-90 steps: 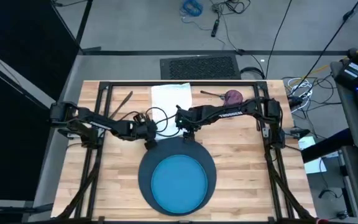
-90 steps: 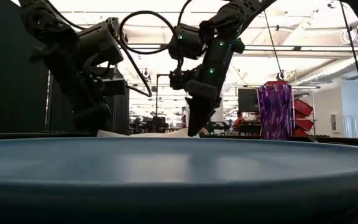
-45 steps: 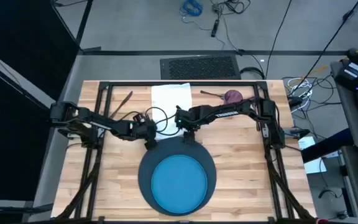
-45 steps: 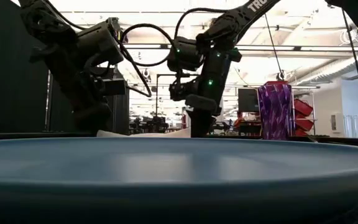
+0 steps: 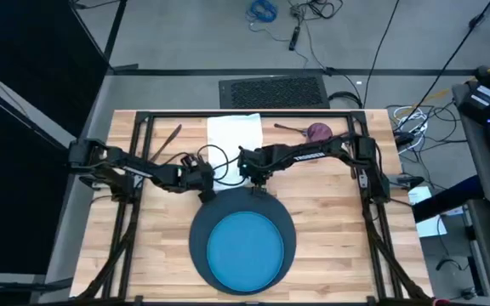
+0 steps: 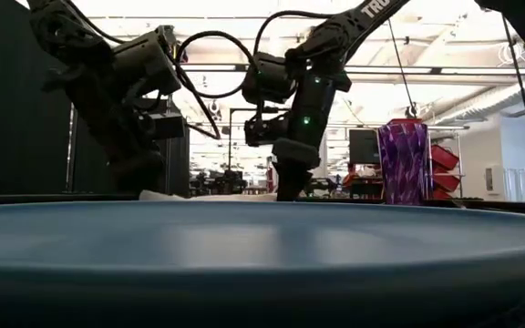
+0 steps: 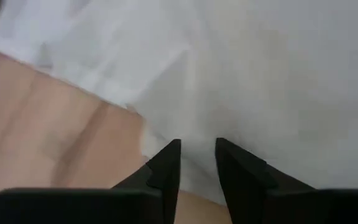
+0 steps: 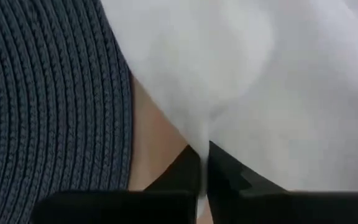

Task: Set table place
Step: Fold the white napkin

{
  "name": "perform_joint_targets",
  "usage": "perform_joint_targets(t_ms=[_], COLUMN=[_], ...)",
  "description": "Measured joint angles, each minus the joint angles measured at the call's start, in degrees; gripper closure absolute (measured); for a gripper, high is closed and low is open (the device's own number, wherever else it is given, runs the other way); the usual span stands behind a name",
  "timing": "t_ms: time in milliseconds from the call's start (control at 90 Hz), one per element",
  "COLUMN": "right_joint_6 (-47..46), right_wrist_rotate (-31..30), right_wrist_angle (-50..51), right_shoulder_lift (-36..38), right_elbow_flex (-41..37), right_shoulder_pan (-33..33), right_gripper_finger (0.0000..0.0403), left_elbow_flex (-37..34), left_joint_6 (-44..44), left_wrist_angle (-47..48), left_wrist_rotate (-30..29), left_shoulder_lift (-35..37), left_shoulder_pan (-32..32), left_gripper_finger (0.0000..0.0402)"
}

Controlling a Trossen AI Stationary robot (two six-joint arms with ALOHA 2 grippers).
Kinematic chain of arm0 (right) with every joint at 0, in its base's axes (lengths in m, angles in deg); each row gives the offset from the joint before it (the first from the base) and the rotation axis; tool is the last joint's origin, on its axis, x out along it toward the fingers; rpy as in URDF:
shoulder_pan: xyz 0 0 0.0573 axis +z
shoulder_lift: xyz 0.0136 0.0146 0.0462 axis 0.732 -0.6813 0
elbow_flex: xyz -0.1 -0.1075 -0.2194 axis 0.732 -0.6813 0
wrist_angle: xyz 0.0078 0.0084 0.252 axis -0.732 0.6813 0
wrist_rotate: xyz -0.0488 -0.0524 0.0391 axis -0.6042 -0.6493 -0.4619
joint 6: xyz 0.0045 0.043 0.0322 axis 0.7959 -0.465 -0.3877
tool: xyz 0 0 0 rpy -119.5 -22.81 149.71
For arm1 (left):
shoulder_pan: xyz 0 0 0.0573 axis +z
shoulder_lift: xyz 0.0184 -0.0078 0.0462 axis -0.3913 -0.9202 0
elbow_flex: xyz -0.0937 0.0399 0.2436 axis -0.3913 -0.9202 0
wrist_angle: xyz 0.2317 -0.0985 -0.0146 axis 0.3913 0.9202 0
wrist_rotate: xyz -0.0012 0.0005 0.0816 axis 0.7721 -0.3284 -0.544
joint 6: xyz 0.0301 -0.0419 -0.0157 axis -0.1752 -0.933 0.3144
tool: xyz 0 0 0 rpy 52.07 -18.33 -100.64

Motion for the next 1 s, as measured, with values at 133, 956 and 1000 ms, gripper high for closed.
perform_joint_targets(t_ms=[133, 956, 1000], right_joint_6=[0.0, -0.3, 0.0], right_wrist_rotate=[-2.1, -4.1, -4.1], right_wrist_angle=[2.8, 4.4, 4.4], right_shoulder_lift=[1.4, 3.3, 3.3], right_elbow_flex=[0.2, 0.3, 0.3], right_shoulder_pan=[1.5, 3.5, 3.4], right_gripper_finger=[0.0402, 0.0403, 0.0403], left_elbow_flex=[0.0, 8.0, 10.4], left_joint_6=[0.0, 1.5, 1.6], left_wrist_angle=[-1.3, 2.3, 7.8], left_wrist_rotate=[-0.4, 25.8, 26.4], left_shoulder_lift=[0.9, 10.6, 13.2], left_shoulder_pan=[-0.2, -0.2, -0.2], left_gripper_finger=[0.0394, 0.0401, 0.0401])
